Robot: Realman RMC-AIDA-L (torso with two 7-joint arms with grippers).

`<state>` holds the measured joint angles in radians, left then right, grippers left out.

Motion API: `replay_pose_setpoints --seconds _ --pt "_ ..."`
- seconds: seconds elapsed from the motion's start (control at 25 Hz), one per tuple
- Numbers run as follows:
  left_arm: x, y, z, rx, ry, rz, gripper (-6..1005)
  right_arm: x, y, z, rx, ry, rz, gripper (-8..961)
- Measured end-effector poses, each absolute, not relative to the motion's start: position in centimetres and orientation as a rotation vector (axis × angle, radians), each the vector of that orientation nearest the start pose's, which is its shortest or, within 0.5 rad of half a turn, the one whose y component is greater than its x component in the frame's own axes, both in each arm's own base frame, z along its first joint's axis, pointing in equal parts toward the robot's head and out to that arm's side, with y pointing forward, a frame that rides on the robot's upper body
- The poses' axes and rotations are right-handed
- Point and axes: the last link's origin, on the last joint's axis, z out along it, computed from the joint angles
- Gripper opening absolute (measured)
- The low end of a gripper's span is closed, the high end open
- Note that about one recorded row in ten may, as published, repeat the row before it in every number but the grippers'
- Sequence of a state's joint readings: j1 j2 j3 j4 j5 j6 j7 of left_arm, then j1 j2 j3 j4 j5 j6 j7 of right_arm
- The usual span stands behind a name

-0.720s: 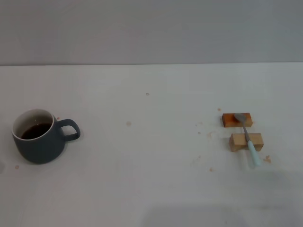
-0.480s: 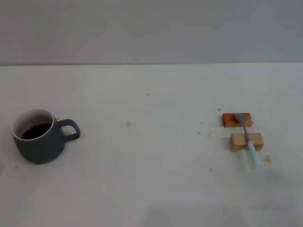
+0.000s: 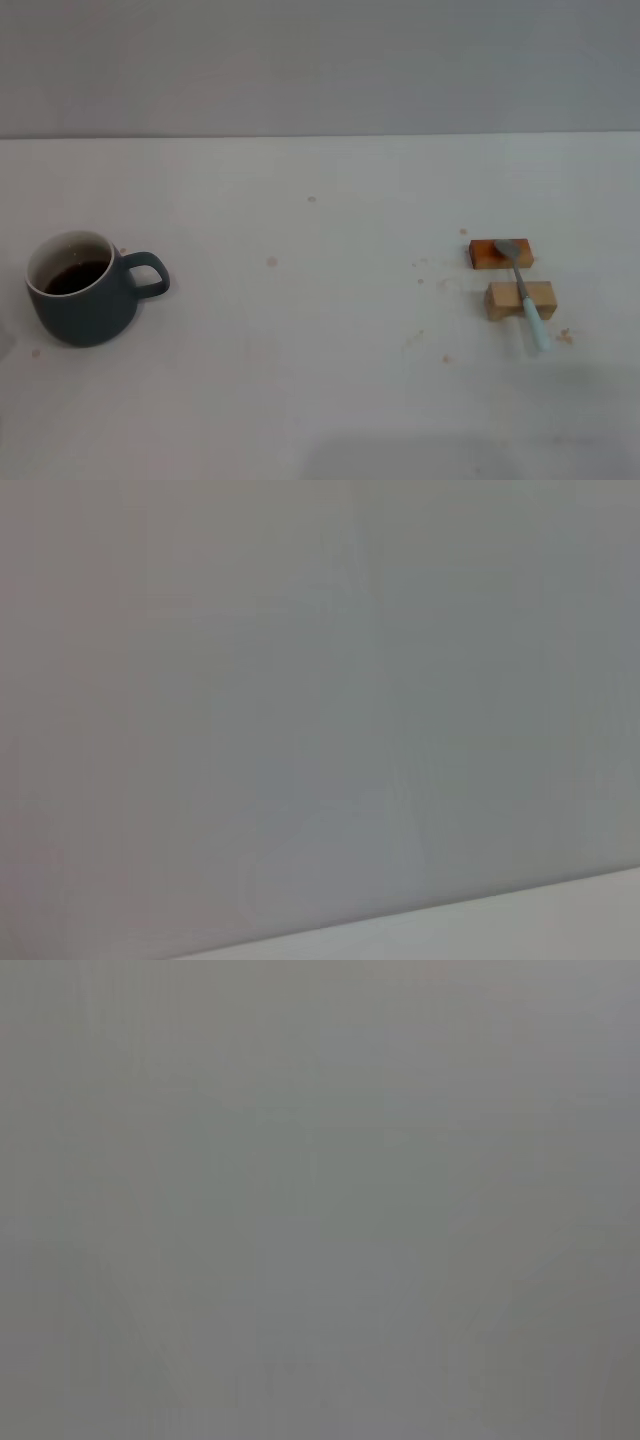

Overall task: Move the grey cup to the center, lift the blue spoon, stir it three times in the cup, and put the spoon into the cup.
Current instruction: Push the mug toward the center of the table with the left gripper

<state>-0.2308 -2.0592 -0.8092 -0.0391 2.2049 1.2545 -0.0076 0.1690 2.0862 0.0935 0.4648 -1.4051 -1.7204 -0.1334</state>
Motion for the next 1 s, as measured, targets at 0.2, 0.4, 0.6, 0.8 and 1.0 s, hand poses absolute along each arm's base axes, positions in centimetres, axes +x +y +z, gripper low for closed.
replay_pose_setpoints --seconds 0.2,0.4,0.6,0.8,1.0 --pt "-40.5 25.3 1.4 -1.524 -0.479 -0.346 -2 32.5 20.2 -1.7 -1.213 0.499 0.783 708" --pt "-40.2 25.8 1.1 -1.538 -0.482 -0.351 -2 32.5 20.1 -1.7 -1.212 0.500 0.781 708" --pt "-40.0 26.2 0.7 -1.565 -0.481 -0.346 -2 32.5 20.1 -1.7 -1.211 0.500 0.780 708" --pt "-39.7 26.4 0.0 -1.603 -0.478 -0.344 -2 32.5 20.1 -1.7 -1.210 0.500 0.782 708" --pt "-39.2 26.7 -0.5 -1.636 -0.469 -0.351 -2 32.5 20.1 -1.7 -1.211 0.500 0.783 707"
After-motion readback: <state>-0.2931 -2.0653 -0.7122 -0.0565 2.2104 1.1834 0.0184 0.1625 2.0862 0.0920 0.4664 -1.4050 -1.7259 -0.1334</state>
